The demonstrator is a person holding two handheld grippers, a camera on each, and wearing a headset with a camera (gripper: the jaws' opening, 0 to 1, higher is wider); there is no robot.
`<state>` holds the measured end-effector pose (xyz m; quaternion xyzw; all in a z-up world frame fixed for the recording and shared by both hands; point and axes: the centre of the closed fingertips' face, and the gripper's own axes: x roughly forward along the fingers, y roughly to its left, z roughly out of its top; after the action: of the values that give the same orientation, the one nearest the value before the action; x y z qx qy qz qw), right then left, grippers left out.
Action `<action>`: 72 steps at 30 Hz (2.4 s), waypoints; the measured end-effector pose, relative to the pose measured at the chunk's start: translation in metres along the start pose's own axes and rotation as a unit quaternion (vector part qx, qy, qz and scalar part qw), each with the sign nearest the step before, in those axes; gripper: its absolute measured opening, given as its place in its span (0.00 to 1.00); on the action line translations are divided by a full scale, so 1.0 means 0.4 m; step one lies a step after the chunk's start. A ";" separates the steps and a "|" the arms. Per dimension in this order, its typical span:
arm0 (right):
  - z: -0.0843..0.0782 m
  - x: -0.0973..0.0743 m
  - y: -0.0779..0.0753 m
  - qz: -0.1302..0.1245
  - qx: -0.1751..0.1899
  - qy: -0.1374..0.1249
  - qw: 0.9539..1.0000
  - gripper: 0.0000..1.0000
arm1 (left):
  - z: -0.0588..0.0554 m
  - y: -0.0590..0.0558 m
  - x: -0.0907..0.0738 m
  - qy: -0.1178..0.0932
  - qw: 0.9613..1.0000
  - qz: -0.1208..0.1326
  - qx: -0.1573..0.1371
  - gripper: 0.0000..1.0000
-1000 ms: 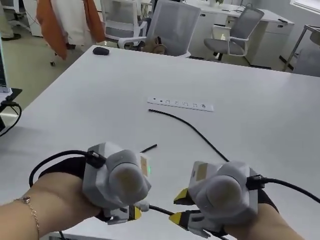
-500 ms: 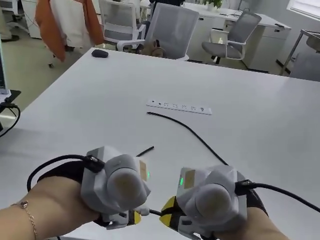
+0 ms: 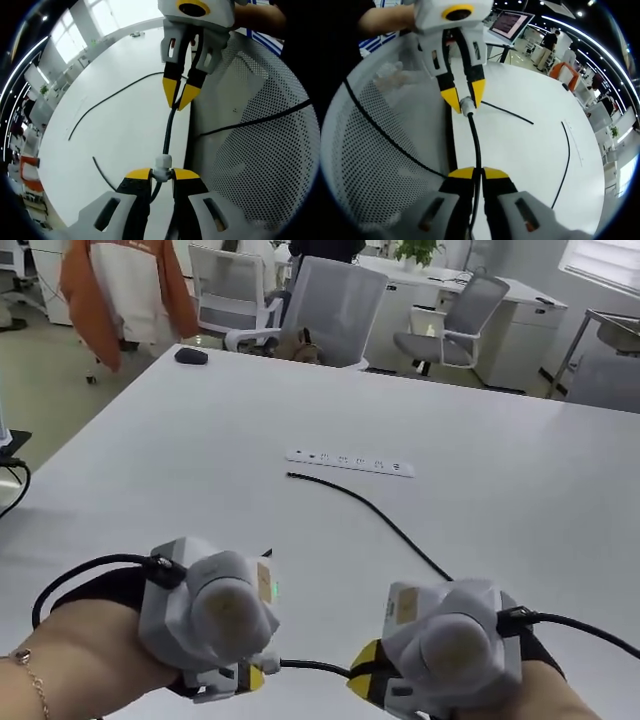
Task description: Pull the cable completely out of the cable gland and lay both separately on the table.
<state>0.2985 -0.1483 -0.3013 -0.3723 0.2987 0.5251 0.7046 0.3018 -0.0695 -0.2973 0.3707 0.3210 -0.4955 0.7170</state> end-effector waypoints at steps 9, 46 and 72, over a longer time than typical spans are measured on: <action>-0.057 0.004 -0.022 -0.011 0.014 0.021 1.000 0.03 | -0.011 0.010 -0.006 0.003 1.000 0.005 -0.004 0.17; 0.099 0.048 0.035 0.039 -0.007 -0.025 0.999 0.02 | 0.026 -0.010 -0.006 -0.008 1.000 0.003 0.003 0.17; -0.004 0.014 -0.016 0.010 0.016 0.011 1.000 0.02 | -0.004 0.019 -0.024 0.000 1.000 0.017 -0.007 0.17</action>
<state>0.3063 -0.1478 -0.3055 -0.3640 0.3180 0.5231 0.7020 0.3058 -0.0618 -0.2884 0.3710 0.3181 -0.4809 0.7279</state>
